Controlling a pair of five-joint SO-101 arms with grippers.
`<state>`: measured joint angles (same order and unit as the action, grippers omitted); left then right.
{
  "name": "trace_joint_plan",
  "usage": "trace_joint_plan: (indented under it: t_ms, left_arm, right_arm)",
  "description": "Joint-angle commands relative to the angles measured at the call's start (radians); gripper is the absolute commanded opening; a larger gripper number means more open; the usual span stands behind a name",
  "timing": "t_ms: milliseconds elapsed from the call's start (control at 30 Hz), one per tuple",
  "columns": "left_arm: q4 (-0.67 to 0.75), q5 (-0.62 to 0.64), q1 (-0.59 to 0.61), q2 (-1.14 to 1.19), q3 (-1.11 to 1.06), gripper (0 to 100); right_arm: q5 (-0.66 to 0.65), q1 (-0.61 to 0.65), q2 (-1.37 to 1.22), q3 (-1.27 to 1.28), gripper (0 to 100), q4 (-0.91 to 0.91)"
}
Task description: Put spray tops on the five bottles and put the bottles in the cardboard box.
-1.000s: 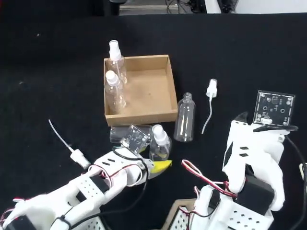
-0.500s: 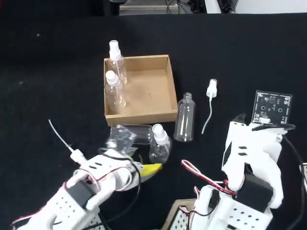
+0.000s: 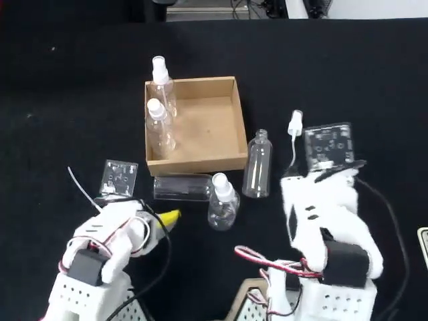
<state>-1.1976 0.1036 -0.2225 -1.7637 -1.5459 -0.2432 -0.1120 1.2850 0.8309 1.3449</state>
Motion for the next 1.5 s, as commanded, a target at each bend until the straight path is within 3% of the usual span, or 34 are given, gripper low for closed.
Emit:
trace_joint_plan:
  t_ms: [0,133,233,367,700,867,1133,1467]
  left_arm:
    - [-0.044,-0.126,0.114,-0.06,0.061,29]
    - [0.005,-0.272,0.357,-0.061,0.067,29]
    - [0.06,-0.238,0.466,-0.06,0.047,29]
    - [0.123,-0.161,0.483,-0.06,-0.022,29]
    - [0.186,-0.161,0.489,-0.06,-0.105,29]
    - [0.186,-0.161,0.493,-0.06,-0.104,29]
    - [0.186,-0.161,0.493,-0.06,-0.108,29]
    - [0.186,-0.161,0.493,-0.06,-0.108,29]
  right_arm:
    - [-0.069,0.068,-0.157,-0.005,13.5,0.005]
    - [-0.127,0.117,-0.289,-0.016,18.0,0.011]
    - [-0.203,0.138,-0.28,-0.005,24.0,0.046]
    - [-0.31,0.15,-0.222,0.033,25.1,0.064]
    - [-0.592,0.143,-0.179,0.097,25.1,0.104]
    - [-0.516,0.212,-0.179,0.051,25.1,0.172]
    - [-0.509,0.456,-0.186,0.042,25.1,0.196]
    - [-0.39,0.48,-0.186,0.044,25.1,0.153]
